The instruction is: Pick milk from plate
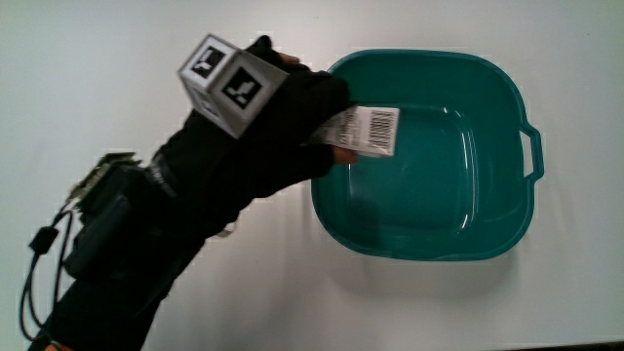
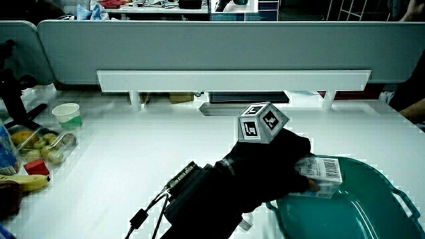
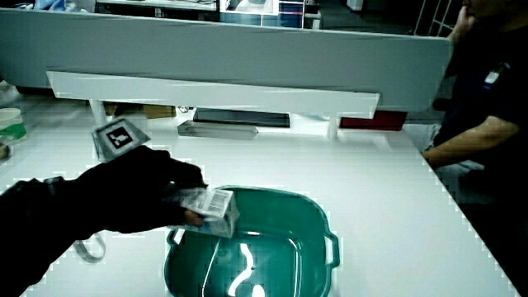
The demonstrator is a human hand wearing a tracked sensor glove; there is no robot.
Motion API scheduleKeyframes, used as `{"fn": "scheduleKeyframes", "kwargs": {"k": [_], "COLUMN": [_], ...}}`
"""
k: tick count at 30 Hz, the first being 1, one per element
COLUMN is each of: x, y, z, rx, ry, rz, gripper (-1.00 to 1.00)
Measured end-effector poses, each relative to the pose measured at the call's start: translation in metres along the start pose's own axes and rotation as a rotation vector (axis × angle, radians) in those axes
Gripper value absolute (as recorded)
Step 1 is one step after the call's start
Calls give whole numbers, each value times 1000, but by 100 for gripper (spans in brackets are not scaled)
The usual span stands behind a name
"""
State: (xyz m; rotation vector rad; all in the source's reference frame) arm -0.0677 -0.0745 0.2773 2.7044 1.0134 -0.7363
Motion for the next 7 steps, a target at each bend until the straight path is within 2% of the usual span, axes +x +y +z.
{"fn": "scheduleKeyframes", "kwargs": {"k": [1, 2, 3, 4, 5, 6, 7], "x": [-4, -7, -10, -21, -19, -27, -24], "y": [-2, -5, -7, -11, -13, -16, -18], "z": [0, 1, 3, -4, 3, -1, 5], "rx": [-10, -9, -2, -21, 25, -14, 8], "ry": [63, 91, 71, -71, -29, -98, -21], "rz": [26, 55, 51, 138, 67, 154, 78], "gripper": [100, 100, 100, 100, 100, 100, 100]}}
